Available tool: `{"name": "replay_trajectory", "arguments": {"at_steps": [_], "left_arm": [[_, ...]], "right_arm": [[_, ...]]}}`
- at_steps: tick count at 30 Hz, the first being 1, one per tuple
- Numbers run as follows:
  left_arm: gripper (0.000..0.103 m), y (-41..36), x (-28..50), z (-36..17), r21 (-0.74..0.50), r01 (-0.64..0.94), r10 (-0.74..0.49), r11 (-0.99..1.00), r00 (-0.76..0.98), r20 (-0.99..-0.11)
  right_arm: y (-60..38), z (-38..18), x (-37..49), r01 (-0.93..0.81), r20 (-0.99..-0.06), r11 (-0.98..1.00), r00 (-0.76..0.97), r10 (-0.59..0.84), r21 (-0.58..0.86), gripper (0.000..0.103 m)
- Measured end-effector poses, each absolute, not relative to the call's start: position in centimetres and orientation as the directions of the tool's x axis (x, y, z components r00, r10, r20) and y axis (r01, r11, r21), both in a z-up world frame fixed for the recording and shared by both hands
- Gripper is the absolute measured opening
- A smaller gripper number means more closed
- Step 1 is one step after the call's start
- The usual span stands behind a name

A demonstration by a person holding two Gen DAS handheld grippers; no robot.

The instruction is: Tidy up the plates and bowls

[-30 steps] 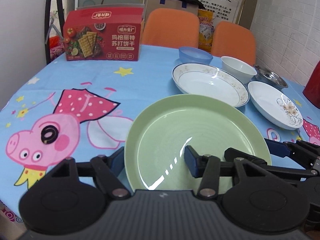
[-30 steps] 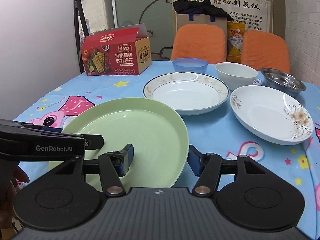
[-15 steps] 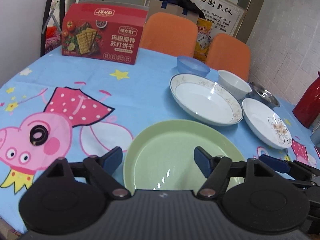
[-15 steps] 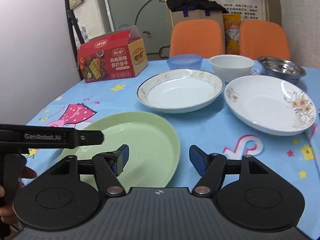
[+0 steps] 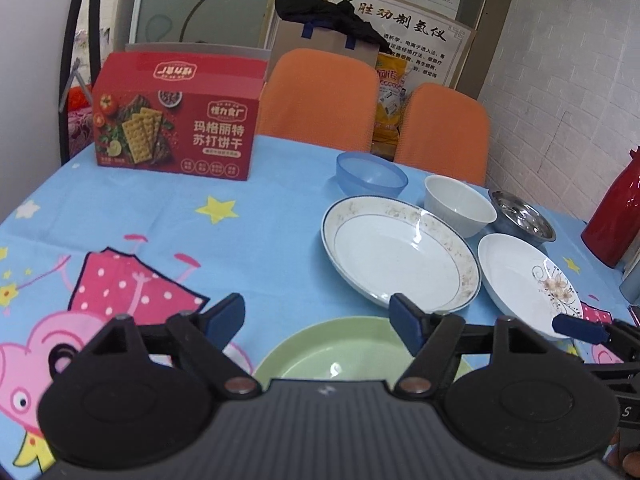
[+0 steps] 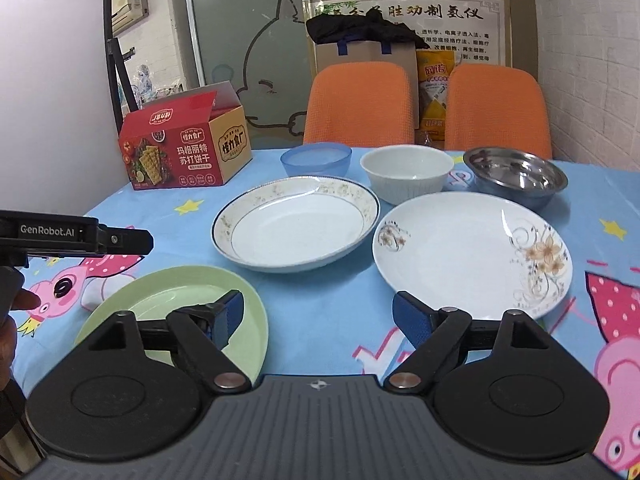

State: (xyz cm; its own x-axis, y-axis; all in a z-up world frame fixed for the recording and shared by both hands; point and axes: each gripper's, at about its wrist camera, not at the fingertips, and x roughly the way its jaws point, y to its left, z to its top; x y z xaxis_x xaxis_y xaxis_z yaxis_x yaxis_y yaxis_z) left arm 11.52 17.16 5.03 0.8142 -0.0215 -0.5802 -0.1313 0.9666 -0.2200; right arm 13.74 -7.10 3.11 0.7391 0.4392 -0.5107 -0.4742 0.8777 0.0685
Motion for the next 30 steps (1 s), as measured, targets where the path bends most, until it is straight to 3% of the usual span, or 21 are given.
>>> {"name": "replay_trajectory", "arguments": {"at_steps": [5, 14, 19, 30], "left_arm": [[0.072, 18.0, 16.3, 4.7, -0.228, -0.131, -0.037, 0.965, 0.791, -0.611], [0.072, 19.8, 21.6, 3.3, -0.224, -0.174, -0.017, 0.959, 0.755, -0.656], [0.072, 20.5, 22.6, 3.1, -0.230, -0.173, -0.024, 0.958, 0.748, -0.664], [0.072, 19.6, 23.8, 1.7, -0.220, -0.146, -0.047, 0.965, 0.727, -0.685]], "right_arm": [[-5.3, 4.2, 18.6, -0.504, -0.478, 0.864, 0.759, 0.442, 0.000, 0.103], [-2.5, 1.8, 26.7, -0.573, -0.579, 0.819, 0.666, 0.471, 0.007, 0.103], [-1.0, 0.6, 27.7, -0.584, -0.623, 0.812, 0.642, 0.448, -0.018, 0.103], [-0.4, 0.4, 27.0, -0.586, -0.618, 0.810, 0.636, 0.463, 0.003, 0.103]]}}
